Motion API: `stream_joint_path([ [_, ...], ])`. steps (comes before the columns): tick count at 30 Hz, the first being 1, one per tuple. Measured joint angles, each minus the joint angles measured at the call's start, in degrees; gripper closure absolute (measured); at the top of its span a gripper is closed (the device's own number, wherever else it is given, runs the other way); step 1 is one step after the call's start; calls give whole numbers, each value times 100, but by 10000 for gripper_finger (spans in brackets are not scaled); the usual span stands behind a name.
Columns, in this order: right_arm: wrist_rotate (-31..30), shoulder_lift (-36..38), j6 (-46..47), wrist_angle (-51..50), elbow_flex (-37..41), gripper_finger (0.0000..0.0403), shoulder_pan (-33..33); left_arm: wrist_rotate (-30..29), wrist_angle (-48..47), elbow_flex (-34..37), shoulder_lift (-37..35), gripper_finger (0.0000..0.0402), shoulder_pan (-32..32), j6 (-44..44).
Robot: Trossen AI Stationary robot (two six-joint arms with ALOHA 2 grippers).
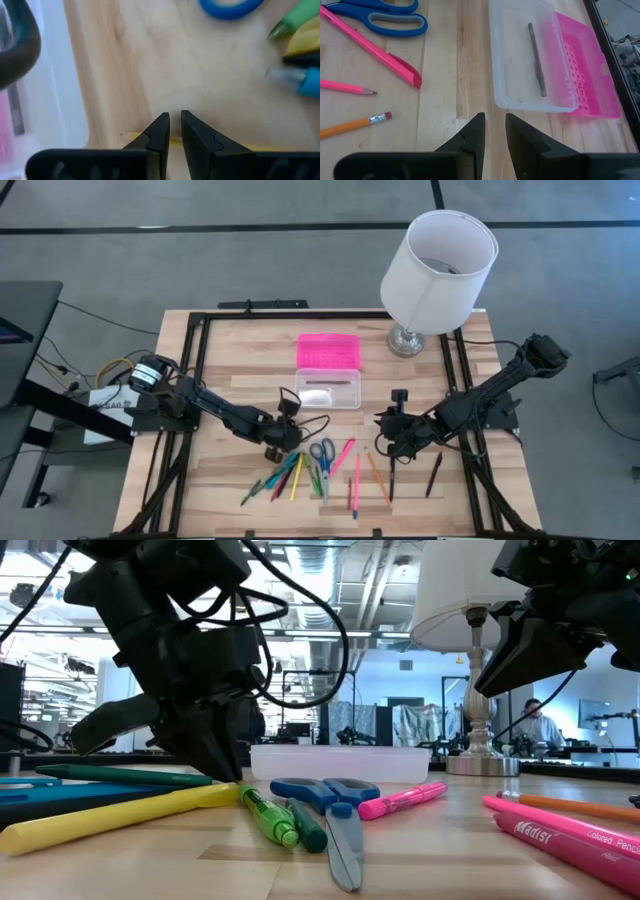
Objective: Pick & place school supplies into a supply box
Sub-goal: Put the yellow pencil into the supply box
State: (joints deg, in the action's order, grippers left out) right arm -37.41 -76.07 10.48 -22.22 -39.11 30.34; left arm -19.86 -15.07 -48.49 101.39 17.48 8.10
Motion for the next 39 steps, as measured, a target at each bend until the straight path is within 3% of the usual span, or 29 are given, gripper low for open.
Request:
stream_joint_path([
  [14,0,-4,2,2,0,333,0,-113,-1789,-2,-217,357,69,-1244],
  [26,2,-9,4,23,0,333,0,181,-3977,74,-690,357,402,-2528],
  [32,2,-9,3,46,0,333,-2,-13,-3994,59,-1046,357,579,-2651],
  [39,2,-9,4,48,0,333,-2,220,-3386,44,-1401,357,939,-2424],
])
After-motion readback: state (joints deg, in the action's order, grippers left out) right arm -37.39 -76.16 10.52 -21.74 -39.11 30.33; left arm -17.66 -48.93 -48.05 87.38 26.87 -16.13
